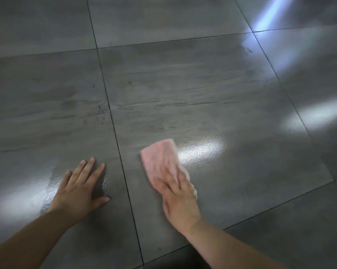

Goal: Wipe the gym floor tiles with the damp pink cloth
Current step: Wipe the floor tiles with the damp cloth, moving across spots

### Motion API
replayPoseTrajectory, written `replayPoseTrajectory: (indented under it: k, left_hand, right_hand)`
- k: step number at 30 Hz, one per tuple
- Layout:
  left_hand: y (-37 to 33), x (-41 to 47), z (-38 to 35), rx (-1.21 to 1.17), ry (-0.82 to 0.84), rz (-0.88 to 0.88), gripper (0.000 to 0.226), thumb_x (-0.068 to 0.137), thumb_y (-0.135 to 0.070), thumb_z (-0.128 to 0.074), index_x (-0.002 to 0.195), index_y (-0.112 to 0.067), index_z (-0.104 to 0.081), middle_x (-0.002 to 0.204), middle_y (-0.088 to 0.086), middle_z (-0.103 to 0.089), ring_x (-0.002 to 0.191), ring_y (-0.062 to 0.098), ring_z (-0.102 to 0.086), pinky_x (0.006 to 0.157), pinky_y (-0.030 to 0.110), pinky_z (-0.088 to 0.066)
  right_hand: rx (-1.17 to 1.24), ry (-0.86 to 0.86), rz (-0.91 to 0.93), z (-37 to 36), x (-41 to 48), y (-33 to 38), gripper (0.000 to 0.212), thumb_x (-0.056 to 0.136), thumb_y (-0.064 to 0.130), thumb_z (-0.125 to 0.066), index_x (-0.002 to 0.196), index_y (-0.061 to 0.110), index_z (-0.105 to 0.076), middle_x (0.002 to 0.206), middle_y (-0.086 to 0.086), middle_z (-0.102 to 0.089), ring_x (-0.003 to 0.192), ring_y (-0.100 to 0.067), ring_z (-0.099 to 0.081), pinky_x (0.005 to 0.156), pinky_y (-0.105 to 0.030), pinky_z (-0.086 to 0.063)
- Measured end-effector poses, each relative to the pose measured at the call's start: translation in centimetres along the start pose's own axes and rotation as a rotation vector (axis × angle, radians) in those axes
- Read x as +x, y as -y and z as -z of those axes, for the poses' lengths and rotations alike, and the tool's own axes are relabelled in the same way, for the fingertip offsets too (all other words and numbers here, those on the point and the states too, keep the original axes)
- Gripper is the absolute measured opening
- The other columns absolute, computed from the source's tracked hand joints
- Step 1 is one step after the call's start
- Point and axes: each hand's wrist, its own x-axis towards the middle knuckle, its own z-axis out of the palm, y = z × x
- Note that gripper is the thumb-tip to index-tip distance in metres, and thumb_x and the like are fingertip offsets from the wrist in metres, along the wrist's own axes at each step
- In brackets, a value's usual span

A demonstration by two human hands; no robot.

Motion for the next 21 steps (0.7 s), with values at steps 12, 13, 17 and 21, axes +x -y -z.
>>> replayPoseTrajectory:
  k: [12, 13, 17, 21]
  left_hand:
    - [8.9, -8.0, -1.4, -0.066, -0.019, 0.321, 0.11, 0.044, -0.072, -0.05, 0.138, -0.018, -0.032, 0.149, 0.014, -0.03, 0.138, 0.029, -0.025, 0.109, 0.054, -0.025]
    - [8.7, -8.0, -1.2, -0.088, -0.013, 0.318, 0.11, 0.049, -0.071, -0.057, 0.141, -0.019, -0.026, 0.153, 0.01, -0.023, 0.141, 0.026, -0.018, 0.112, 0.051, -0.02]
    - [8.2, -7.8, -0.9, -0.151, -0.011, 0.315, 0.105, 0.067, -0.051, -0.069, 0.144, -0.023, -0.003, 0.156, 0.0, 0.004, 0.144, 0.015, 0.006, 0.118, 0.04, -0.002]
    - [8.7, -8.0, -0.6, -0.135, 0.044, 0.315, 0.101, 0.072, -0.05, -0.066, 0.143, -0.024, 0.001, 0.156, -0.001, 0.008, 0.144, 0.014, 0.008, 0.118, 0.038, -0.001]
  right_hand:
    - [0.117, -0.135, -0.582, 1.2, -2.3, -6.5, 0.07, 0.071, 0.025, -0.034, 0.135, -0.002, -0.039, 0.147, -0.027, -0.029, 0.136, -0.046, -0.022, 0.107, -0.061, -0.025]
    - [0.095, -0.127, -0.453, 0.3, -3.0, -4.2, 0.069, 0.072, 0.025, -0.038, 0.137, 0.003, -0.037, 0.151, -0.02, -0.024, 0.135, -0.048, -0.024, 0.101, -0.064, -0.032]
    - [0.05, -0.089, 0.192, -4.0, -7.7, 4.8, 0.063, 0.072, 0.028, -0.053, 0.132, 0.031, -0.033, 0.157, 0.007, 0.01, 0.143, -0.034, -0.005, 0.091, -0.047, -0.047]
    - [-0.085, -0.084, 0.8, -5.1, -7.5, 5.1, 0.043, 0.08, 0.022, -0.042, 0.12, 0.037, -0.039, 0.15, 0.008, -0.02, 0.135, -0.029, -0.022, 0.116, -0.038, -0.015]
